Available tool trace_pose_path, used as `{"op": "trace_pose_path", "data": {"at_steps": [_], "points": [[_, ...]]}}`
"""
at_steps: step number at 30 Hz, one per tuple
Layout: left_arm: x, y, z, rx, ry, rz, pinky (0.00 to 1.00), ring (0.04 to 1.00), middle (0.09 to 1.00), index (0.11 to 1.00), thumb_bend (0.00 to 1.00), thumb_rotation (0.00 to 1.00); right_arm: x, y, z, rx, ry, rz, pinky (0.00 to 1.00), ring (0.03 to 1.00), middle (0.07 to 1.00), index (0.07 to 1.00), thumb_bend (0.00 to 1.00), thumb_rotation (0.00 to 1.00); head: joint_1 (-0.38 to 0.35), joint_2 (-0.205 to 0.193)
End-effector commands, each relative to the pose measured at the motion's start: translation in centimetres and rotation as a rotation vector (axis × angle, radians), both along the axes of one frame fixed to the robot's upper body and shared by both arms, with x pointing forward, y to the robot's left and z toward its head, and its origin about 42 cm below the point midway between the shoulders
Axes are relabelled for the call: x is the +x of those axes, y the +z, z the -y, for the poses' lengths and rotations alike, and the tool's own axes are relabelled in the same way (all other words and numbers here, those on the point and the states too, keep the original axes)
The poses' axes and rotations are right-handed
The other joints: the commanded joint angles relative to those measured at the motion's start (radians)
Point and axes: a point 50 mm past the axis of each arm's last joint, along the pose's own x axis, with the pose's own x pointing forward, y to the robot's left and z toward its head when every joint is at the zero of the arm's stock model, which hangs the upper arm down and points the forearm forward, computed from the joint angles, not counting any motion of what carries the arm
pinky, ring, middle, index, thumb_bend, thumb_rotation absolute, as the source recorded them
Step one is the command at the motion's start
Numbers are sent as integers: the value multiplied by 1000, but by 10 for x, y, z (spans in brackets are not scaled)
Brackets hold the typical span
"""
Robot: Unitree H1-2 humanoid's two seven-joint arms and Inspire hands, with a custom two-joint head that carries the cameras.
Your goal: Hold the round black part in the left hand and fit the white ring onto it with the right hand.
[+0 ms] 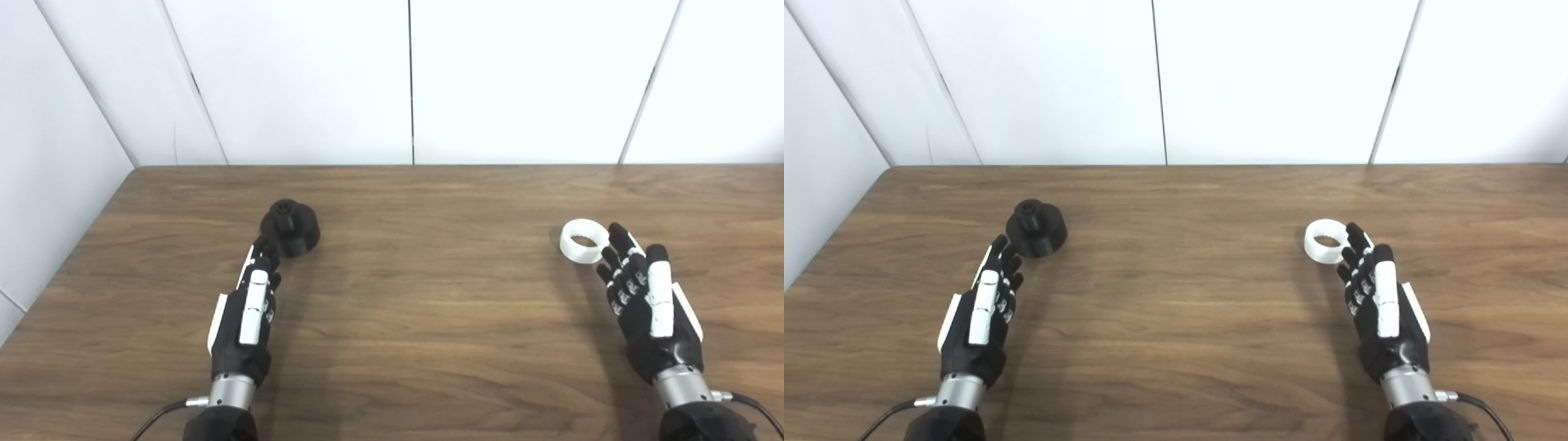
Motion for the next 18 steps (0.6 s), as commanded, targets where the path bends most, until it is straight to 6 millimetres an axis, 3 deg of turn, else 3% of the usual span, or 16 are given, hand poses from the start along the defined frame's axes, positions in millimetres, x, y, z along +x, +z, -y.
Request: {"op": "trace_pose_path", "data": {"at_steps": [1,6,13,16,18], "points": [[6,13,0,0,-1,76,1000,1000,1000,995,575,863,6,18,-2,5,14,77,1000,1000,1000,952,606,1000,0,1],[8,12,-1,7,-1,79,1000,1000,1000,995,560,864,8,20,-2,9,14,79,1000,1000,1000,951,604,1000,4,-1],[8,12,-3,17,-4,83,1000,1000,1000,993,603,776,10,19,-2,5,23,81,1000,1000,1000,950,614,1000,11,-5],[10,15,-8,104,-26,47,1000,1000,1000,998,608,693,10,19,-4,5,22,77,1000,1000,1000,953,615,1000,18,-7],[14,18,-14,274,-6,2,996,1000,1000,1000,643,527,10,19,-4,0,26,79,1000,1000,1000,955,620,1000,24,-10]]}}
